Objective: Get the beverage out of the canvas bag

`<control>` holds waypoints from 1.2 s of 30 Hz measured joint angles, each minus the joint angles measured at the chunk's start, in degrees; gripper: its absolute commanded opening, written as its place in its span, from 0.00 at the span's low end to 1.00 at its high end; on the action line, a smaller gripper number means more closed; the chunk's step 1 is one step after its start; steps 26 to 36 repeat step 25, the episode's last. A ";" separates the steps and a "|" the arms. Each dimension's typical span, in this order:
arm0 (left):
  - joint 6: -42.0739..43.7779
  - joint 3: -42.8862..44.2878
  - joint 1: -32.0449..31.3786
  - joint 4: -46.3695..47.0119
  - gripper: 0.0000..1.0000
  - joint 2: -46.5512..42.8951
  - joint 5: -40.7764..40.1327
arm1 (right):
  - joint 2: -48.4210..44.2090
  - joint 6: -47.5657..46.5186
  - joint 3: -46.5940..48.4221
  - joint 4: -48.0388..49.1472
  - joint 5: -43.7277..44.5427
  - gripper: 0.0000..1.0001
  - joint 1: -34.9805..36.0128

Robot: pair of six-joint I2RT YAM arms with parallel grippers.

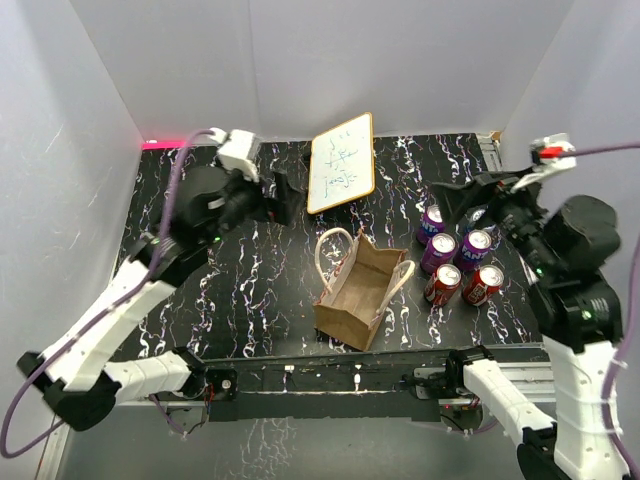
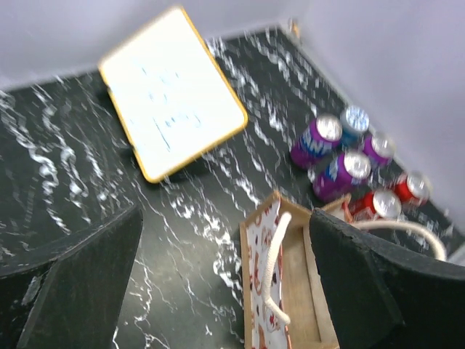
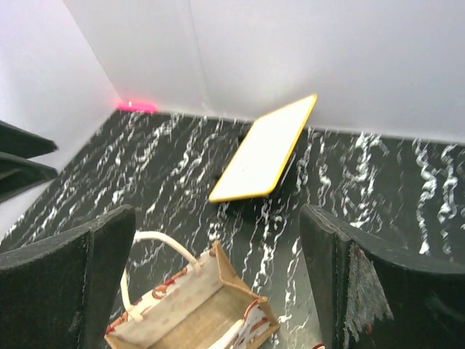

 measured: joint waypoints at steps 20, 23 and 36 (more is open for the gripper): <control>3.13 7.80 0.00 -6.51 0.97 -17.07 -19.61 | -4.61 -0.72 10.91 -2.56 14.53 0.98 2.47; 3.54 7.80 0.00 -6.99 0.97 -17.11 -19.85 | -4.61 -0.61 10.91 -2.56 14.95 0.98 2.47; 3.67 7.80 0.00 -7.06 0.97 -17.11 -19.96 | -4.61 -0.63 10.88 -2.56 14.69 0.98 2.47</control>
